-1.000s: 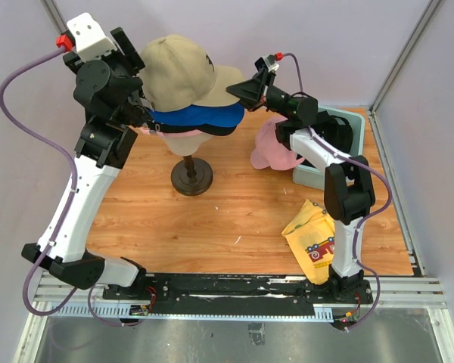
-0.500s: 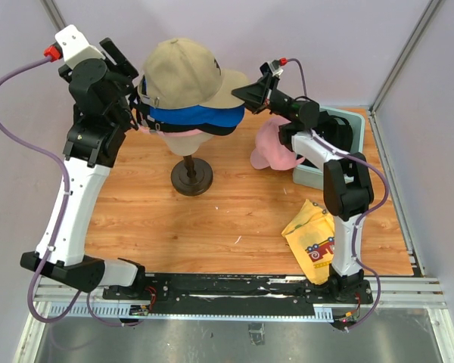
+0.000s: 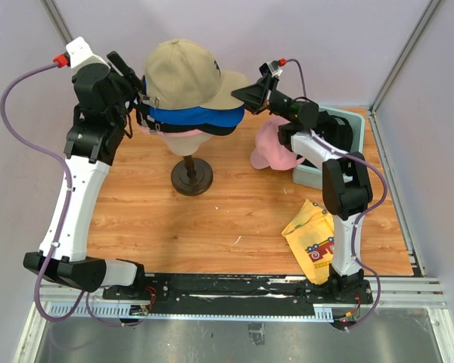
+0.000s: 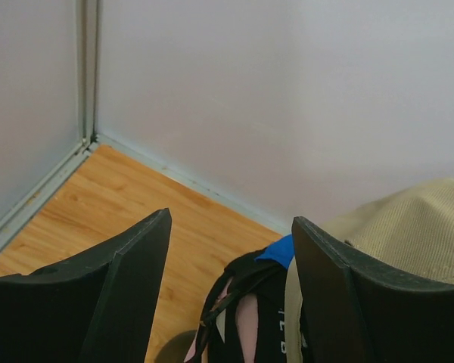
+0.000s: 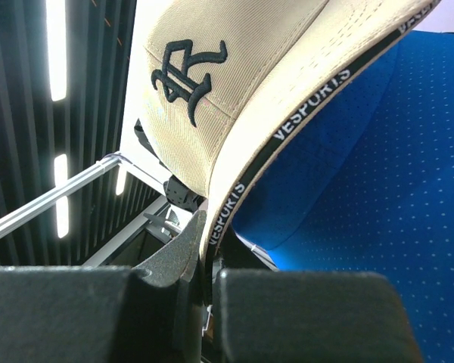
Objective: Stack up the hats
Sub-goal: Stack the hat on the hat.
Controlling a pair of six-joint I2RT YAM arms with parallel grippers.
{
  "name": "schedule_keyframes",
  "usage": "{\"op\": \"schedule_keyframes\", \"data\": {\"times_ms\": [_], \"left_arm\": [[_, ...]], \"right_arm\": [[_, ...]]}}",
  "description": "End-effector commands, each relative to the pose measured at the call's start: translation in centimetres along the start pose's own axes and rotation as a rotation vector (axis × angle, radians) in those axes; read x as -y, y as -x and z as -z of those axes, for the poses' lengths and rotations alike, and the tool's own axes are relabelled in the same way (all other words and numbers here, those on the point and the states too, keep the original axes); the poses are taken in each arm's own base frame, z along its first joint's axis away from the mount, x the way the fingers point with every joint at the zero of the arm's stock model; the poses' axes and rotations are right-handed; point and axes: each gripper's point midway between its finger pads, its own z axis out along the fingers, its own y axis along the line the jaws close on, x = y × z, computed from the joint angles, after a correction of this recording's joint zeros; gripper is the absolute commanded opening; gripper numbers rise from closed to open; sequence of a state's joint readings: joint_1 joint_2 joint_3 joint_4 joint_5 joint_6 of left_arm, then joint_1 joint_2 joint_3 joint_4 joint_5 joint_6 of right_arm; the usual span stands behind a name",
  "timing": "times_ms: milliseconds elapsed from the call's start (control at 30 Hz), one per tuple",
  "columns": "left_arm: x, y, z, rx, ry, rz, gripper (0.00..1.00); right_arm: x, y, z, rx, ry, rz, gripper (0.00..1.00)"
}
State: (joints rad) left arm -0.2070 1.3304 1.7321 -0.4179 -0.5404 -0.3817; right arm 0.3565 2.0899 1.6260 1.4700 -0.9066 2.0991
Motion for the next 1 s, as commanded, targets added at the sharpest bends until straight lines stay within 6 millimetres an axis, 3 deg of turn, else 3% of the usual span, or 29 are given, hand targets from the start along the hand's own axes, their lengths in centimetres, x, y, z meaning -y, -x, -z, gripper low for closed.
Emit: {"op": "schedule_keyframes", "data": {"times_ms": [0, 233, 467, 767, 800, 900, 967], "left_arm": [[1.0, -0.6, 0.4, -0.033, -0.078, 0.041, 0.69], [1.0, -1.6, 0.0, -0.069, -0.079, 0.039, 0.69], [0.6, -2.6, -0.2, -0.104, -0.08, 0.037, 0.39], [0.4, -3.1, -0.1, -0.124, -0.095, 0.037, 0.37], [0.4, -3.2, -0.2, -0.127, -0.098, 0.037, 0.32], [0.4, -3.4, -0.3, -0.137, -0.099, 0.032, 0.03], [0.1, -3.3, -0.4, -0.139, -0.088, 0.029, 0.0]], "right_arm": [[-1.7, -0.1, 0.3, -0.036, 0.024, -0.122, 0.01], [-1.9, -0.2, 0.2, -0.043, 0.028, -0.116, 0.01], [-1.8, -0.2, 0.2, -0.041, 0.026, -0.118, 0.01], [-1.7, -0.2, 0.2, -0.043, 0.024, -0.119, 0.01], [-1.7, -0.2, 0.1, -0.043, 0.025, -0.117, 0.01], [-1.5, -0.2, 0.2, -0.045, 0.019, -0.119, 0.01], [-1.3, -0.2, 0.3, -0.043, 0.013, -0.12, 0.01]]}}
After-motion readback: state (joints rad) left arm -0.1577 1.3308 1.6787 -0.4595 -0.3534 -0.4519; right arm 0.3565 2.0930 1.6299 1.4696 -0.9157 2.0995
